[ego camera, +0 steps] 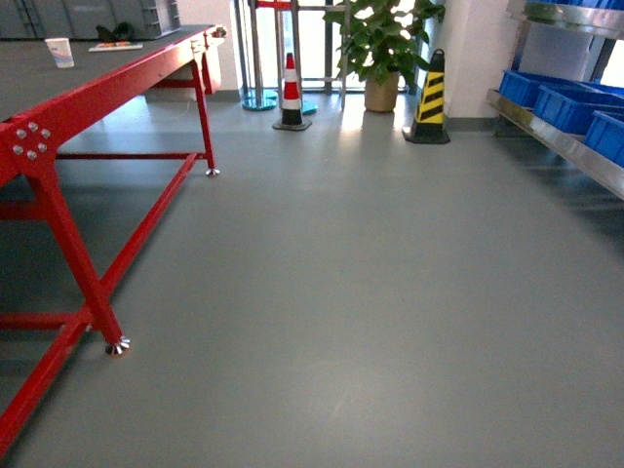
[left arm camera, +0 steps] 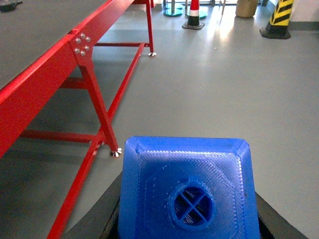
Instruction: Sort blue parts and orange caps into right shelf containers
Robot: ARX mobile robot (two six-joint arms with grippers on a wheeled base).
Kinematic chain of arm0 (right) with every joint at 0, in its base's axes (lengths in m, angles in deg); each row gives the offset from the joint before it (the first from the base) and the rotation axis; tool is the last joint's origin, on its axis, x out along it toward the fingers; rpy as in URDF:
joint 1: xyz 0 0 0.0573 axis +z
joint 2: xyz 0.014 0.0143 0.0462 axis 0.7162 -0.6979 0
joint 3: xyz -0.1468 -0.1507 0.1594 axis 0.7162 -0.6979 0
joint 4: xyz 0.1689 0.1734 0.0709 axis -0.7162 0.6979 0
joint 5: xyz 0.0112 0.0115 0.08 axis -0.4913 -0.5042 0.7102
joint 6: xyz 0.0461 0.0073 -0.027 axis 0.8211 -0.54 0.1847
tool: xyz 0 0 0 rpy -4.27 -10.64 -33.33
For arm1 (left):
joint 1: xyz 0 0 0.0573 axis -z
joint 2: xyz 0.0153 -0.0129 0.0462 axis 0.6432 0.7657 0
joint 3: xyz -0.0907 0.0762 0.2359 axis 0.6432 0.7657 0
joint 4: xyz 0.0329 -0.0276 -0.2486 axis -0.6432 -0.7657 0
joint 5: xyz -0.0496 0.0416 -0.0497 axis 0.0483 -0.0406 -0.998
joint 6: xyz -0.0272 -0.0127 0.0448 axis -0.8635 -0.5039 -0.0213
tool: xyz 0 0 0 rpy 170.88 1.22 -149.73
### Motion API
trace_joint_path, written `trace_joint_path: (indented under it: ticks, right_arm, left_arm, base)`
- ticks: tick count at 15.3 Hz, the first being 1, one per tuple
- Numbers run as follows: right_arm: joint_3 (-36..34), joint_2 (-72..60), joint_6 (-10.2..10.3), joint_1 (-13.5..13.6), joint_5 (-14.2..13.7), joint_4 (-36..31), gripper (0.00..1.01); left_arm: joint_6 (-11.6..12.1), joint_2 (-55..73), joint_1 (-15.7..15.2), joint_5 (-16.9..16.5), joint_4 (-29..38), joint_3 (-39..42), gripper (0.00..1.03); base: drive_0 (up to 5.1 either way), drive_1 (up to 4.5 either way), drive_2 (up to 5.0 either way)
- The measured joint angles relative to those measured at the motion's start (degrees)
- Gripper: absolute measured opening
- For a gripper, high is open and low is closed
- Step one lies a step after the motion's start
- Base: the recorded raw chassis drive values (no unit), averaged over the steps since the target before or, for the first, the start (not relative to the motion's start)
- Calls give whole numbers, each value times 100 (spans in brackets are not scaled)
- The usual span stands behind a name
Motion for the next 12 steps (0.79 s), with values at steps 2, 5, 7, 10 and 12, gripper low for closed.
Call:
trace_joint_path:
  ticks: [2,5,7,10,12]
  right_arm:
    - [0,0,0,0,0,-4,43]
    - [0,0,0,0,2,-24,43]
    - [0,-2,0,0,2,15,43]
    - [0,0,0,0,2,11,43]
    - [0,0,0,2,2,-11,43]
  left_arm:
    - [0,0,0,2,-9,0,44]
    - [0,-2,0,2,13,0,44]
    - [0,2,0,2,-24,0,44]
    - [0,0,2,2,-9,0,44]
    - [0,0,0,2,-11,0,44]
  base:
    - [-1,432,-435]
    - [2,435,-431]
    - [2,436,-431]
    - [14,447,-419]
    - [11,445,-422]
